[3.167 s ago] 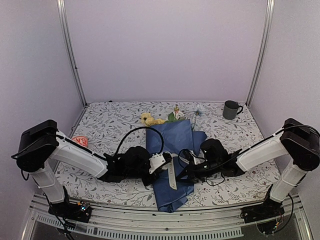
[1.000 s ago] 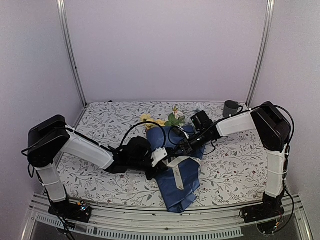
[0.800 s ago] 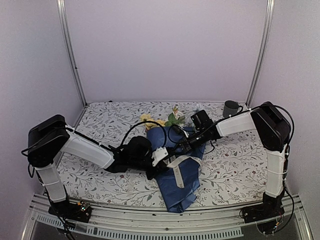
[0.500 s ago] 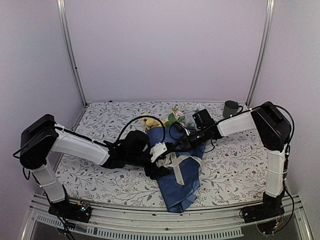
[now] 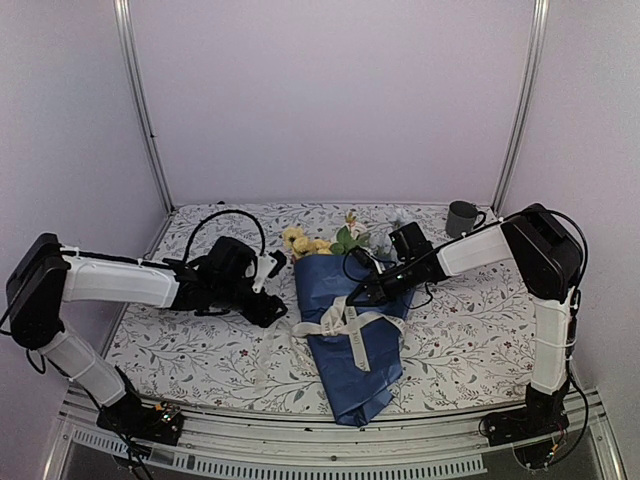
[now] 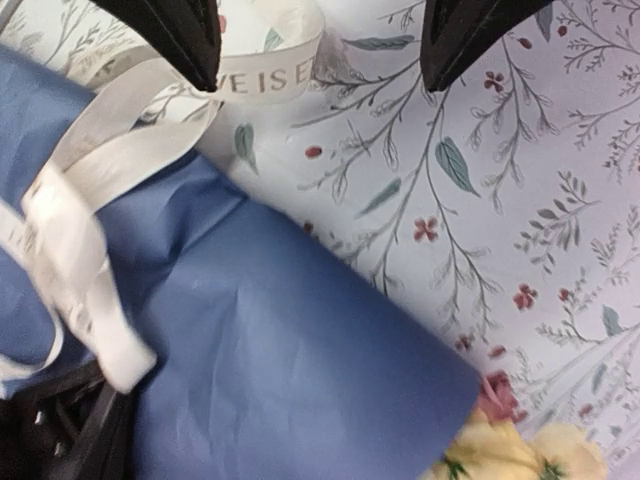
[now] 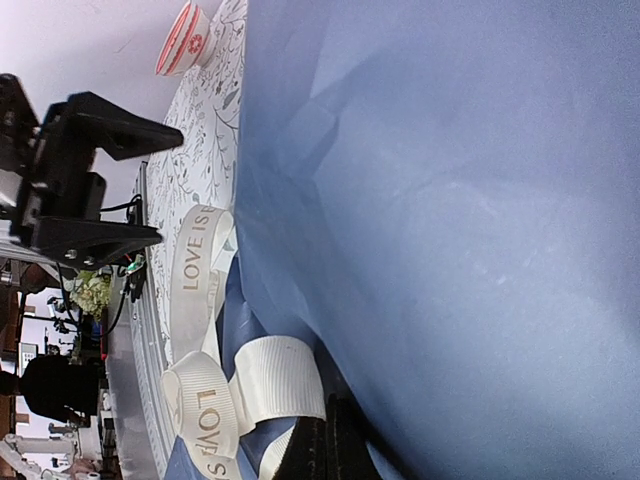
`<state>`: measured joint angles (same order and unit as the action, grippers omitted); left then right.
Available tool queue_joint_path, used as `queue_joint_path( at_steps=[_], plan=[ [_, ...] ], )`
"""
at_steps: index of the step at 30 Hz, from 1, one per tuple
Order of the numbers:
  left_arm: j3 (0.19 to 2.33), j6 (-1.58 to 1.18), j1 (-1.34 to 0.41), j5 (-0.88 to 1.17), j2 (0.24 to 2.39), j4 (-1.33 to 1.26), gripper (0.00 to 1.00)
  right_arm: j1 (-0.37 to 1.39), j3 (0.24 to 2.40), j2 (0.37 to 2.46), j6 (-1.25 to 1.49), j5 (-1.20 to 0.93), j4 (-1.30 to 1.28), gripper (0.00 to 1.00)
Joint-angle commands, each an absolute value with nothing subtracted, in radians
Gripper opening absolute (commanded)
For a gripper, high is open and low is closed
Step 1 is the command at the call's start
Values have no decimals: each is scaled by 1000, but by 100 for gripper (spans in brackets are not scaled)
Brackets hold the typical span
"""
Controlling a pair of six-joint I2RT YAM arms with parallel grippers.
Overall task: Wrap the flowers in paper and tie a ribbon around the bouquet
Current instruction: Tie the ribbon around the folded bouquet.
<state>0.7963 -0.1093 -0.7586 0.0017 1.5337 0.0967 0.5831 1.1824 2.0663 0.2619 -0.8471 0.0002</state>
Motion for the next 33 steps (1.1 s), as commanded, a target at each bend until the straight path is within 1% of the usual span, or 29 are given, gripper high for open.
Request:
queue_joint_path(
  at_steps=[1, 4, 9, 11, 14, 15, 17, 18, 19, 21, 26, 33],
  plan=[
    [807, -157, -751, 12, 1629, 182, 63, 578, 1169, 2071, 263, -856, 16, 0],
    [821, -186, -749, 23, 1658, 190, 61, 578, 1165, 2059, 265, -857, 16, 0],
    [772, -185, -749, 45, 1676, 118, 61, 578, 1167, 2054, 264, -860, 14, 0],
    [772, -180, -748, 59, 1701, 100, 58, 577, 1169, 2051, 265, -859, 14, 0],
    [787, -171, -747, 85, 1733, 88, 43, 574, 1168, 2043, 267, -854, 8, 0],
    [792, -167, -746, 103, 1743, 88, 36, 573, 1168, 2039, 267, -852, 6, 0],
    [796, -162, -741, 150, 1757, 87, 18, 568, 1166, 2028, 268, -846, 3, 0],
    [797, -163, -737, 164, 1761, 87, 4, 565, 1162, 2022, 268, -839, 2, 0],
    [796, -165, -735, 170, 1765, 89, 0, 562, 1160, 2015, 268, -834, 3, 0],
    [795, -168, -728, 166, 1762, 86, 0, 553, 1157, 2001, 274, -827, 5, 0],
    [818, -184, -686, 62, 1731, 66, 0, 510, 1122, 1932, 335, -825, 62, 0],
    [877, -151, -659, -5, 1746, 17, 0, 391, 1034, 1821, 415, -694, 93, 0]
  ],
)
